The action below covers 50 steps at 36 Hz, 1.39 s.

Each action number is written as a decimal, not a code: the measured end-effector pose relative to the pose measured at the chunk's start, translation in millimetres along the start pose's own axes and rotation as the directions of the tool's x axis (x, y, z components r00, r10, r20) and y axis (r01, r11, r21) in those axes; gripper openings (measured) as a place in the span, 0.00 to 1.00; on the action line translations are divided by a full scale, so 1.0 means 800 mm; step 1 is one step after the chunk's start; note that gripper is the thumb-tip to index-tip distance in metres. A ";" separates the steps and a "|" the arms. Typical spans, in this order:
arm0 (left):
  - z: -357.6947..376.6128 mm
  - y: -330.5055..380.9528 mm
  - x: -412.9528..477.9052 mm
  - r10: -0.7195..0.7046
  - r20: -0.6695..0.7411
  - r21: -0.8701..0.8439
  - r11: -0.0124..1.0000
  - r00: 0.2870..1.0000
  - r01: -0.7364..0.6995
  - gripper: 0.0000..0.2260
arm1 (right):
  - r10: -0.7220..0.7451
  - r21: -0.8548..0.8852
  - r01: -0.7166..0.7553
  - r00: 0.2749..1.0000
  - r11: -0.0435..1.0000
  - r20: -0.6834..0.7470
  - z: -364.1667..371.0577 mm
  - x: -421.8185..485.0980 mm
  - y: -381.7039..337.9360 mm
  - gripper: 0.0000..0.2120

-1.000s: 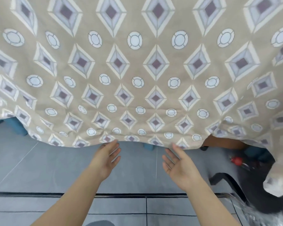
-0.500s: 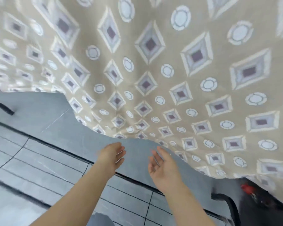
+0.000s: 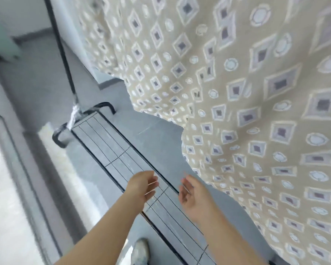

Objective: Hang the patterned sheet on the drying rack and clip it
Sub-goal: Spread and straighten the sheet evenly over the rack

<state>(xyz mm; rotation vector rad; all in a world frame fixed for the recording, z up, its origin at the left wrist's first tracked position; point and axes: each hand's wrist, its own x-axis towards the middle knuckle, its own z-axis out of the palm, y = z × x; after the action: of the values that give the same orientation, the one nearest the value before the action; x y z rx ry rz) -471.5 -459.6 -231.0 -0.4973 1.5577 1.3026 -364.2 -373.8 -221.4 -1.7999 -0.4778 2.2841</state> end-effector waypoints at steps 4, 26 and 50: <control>-0.020 0.046 0.009 0.033 -0.040 -0.004 0.999 0.999 -0.033 0.04 | 0.001 -0.021 0.000 0.999 1.000 0.032 0.046 0.004 -0.010 0.08; -0.024 0.219 0.202 -0.028 0.057 0.344 0.939 0.998 0.007 0.09 | 0.007 0.097 0.004 0.994 0.995 -0.109 0.177 0.138 -0.075 0.06; 0.036 0.297 0.432 -0.021 0.133 -0.110 0.993 0.991 0.036 0.23 | 0.092 0.204 -0.034 0.955 0.978 -0.281 0.210 0.273 -0.066 0.08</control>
<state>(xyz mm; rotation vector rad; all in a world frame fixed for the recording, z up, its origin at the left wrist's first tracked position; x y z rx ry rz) -793.5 -258.8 -412.8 -0.4915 1.3699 1.3784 -581.9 -271.0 -364.6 -2.0233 -0.1396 1.9746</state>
